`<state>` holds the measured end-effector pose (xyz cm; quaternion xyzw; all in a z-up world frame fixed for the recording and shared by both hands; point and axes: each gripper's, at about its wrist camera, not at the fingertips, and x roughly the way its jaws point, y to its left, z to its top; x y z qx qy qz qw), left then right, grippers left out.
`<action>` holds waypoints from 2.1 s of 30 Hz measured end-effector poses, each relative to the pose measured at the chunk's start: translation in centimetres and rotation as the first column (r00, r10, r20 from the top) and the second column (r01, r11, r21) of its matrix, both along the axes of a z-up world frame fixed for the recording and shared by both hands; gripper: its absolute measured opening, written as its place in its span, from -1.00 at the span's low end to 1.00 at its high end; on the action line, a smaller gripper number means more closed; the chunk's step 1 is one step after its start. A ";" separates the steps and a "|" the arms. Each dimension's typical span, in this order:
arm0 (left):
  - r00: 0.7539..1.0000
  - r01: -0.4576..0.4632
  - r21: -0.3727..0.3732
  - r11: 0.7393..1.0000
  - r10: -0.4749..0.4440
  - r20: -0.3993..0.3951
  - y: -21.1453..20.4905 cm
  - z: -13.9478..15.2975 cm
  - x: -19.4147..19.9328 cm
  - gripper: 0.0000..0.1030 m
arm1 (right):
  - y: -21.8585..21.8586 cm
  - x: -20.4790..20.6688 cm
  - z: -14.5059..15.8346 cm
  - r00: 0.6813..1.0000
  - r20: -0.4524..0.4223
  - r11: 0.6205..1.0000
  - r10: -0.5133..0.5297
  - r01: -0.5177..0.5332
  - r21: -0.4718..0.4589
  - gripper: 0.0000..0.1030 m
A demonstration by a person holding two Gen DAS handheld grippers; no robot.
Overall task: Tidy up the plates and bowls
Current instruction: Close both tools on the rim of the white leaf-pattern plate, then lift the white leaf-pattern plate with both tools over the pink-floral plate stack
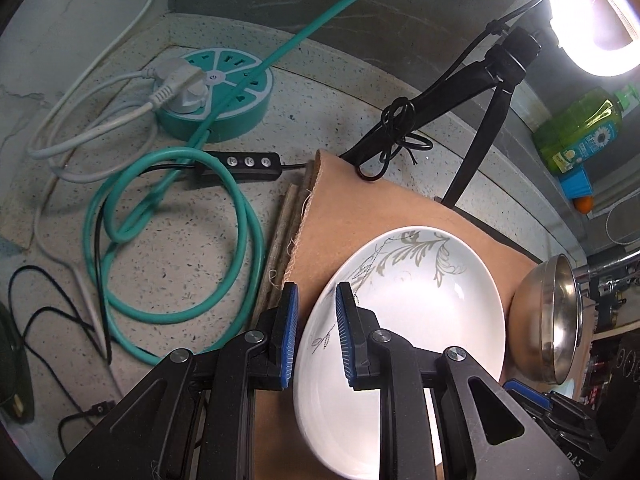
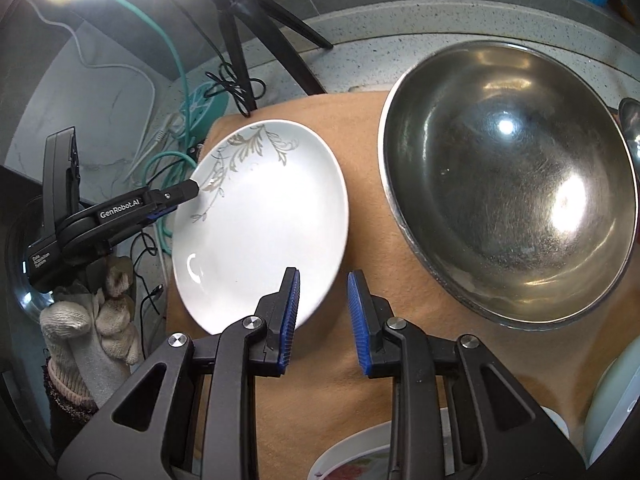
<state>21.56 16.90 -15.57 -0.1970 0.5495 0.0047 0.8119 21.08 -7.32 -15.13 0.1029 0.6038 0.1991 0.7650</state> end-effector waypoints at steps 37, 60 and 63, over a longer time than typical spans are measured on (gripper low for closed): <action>0.998 0.037 -0.022 0.999 -0.036 0.056 -1.3 2.2 -4.6 -0.69 | 1.1 -1.3 -0.1 0.999 0.018 0.998 0.049 -0.049 -0.029 -0.76; 0.975 0.133 -0.056 0.990 -0.120 0.187 -9.5 8.2 -13.6 -0.69 | -7.9 -9.7 6.6 0.990 0.140 1.000 0.006 -0.008 0.007 -0.76; 0.974 0.153 -0.058 0.986 -0.141 0.179 -11.0 8.0 -14.3 -0.69 | -9.6 -10.9 6.9 0.988 0.152 1.000 -0.011 0.011 0.001 -0.76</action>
